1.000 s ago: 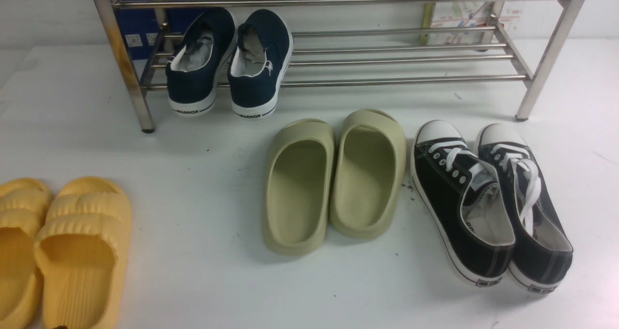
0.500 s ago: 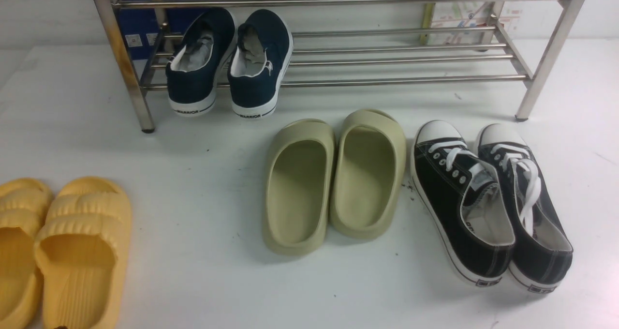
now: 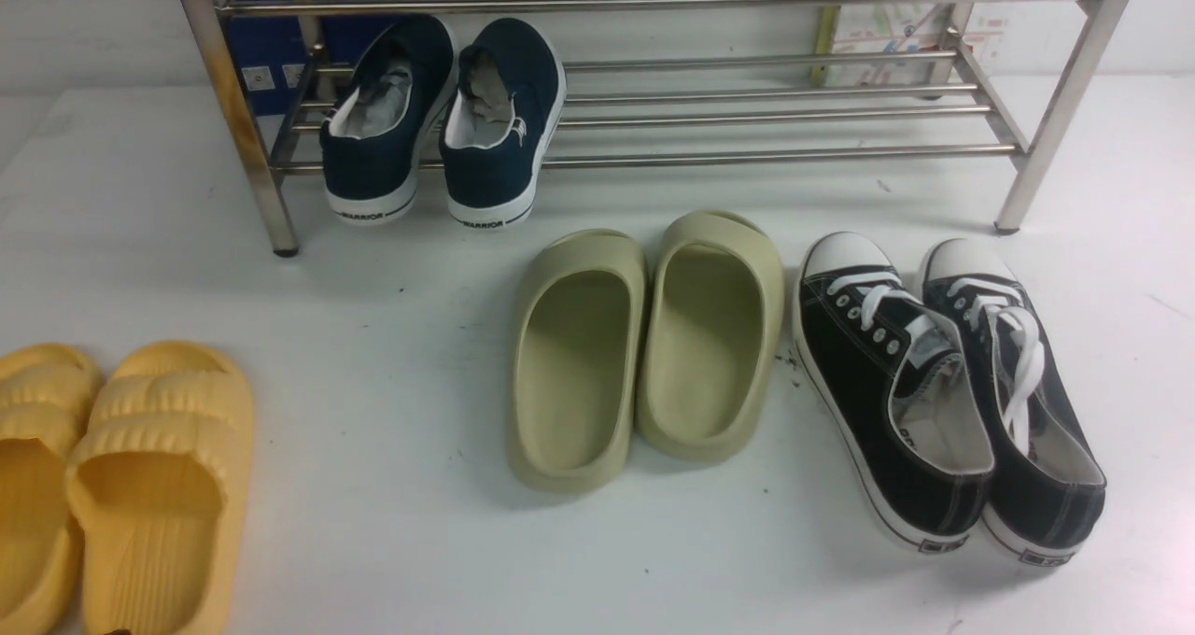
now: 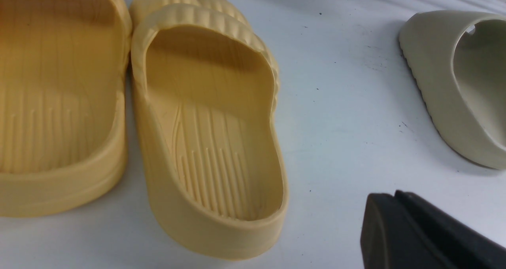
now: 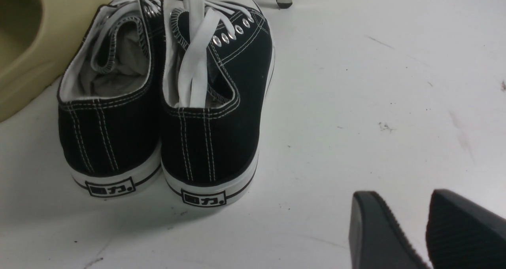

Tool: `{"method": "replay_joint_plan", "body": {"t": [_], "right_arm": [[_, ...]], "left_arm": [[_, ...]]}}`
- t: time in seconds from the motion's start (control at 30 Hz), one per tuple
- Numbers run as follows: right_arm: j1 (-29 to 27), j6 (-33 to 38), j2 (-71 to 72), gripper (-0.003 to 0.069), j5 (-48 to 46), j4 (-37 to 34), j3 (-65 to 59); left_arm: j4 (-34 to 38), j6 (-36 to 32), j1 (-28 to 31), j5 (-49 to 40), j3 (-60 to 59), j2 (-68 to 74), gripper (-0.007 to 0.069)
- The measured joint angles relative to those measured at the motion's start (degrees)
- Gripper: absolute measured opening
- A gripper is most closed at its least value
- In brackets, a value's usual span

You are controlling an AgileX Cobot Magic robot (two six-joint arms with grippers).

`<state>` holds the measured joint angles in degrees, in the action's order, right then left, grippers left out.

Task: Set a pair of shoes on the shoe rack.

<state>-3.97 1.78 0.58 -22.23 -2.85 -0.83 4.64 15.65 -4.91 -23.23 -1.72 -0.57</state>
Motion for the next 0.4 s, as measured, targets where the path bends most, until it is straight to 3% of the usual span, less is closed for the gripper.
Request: {"method": "replay_joint_plan", "body": {"t": [0.4], "right_arm": [[0.0,0.0,0.0,0.0239,0.0,0.0,0.0]], "left_arm": [[0.0,0.0,0.0,0.0,0.0,0.0,0.0036]]}}
